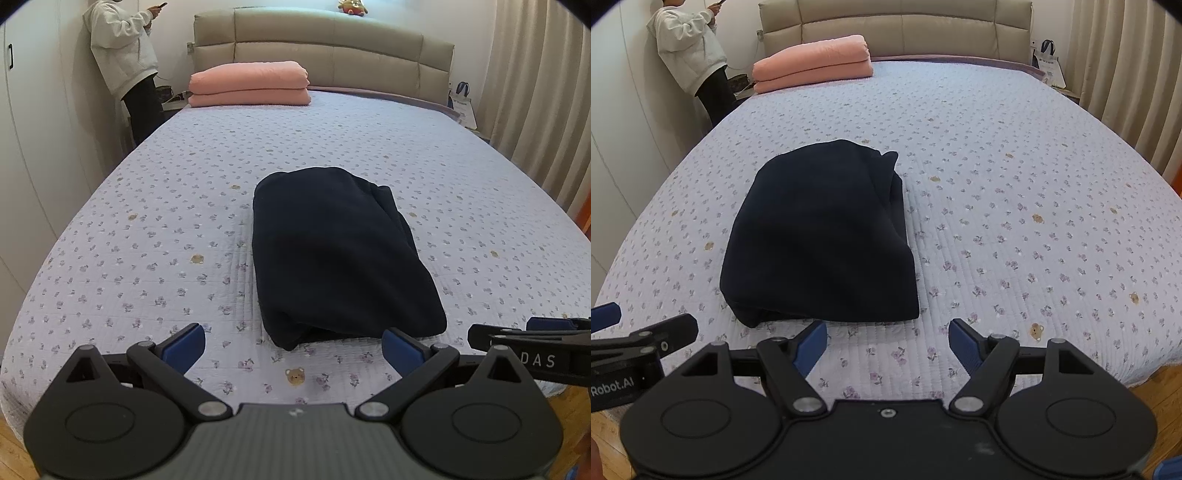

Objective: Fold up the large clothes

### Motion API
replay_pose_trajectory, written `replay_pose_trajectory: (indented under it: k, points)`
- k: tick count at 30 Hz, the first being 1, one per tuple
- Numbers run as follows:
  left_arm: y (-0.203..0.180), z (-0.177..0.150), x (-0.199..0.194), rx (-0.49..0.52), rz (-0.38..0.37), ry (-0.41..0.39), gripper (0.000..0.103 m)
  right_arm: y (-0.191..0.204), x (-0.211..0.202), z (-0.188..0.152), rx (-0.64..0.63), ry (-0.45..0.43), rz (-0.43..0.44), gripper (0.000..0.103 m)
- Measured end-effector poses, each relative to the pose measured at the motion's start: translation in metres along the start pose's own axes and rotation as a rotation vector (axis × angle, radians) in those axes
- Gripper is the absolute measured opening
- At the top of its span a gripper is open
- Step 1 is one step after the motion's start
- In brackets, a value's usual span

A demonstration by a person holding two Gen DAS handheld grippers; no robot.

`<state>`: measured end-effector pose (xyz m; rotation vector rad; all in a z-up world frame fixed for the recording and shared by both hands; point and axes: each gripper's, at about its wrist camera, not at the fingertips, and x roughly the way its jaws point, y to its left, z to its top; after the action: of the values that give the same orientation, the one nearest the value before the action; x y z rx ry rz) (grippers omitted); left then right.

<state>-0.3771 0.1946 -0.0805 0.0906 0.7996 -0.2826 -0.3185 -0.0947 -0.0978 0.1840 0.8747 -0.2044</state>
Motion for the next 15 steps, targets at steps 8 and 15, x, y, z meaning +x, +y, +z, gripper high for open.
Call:
replay_pose_trajectory:
  k: [8, 15]
  points:
    - [0.0020, -0.0004, 0.0011, -0.006, 0.011, 0.006, 0.103, 0.0016, 0.0000, -0.0004, -0.001, 0.003, 0.002, 0.086]
    - [0.0032, -0.0017, 0.0015, -0.010, 0.009, 0.006, 0.103, 0.0013, 0.0008, -0.0022, 0.000, 0.009, 0.007, 0.086]
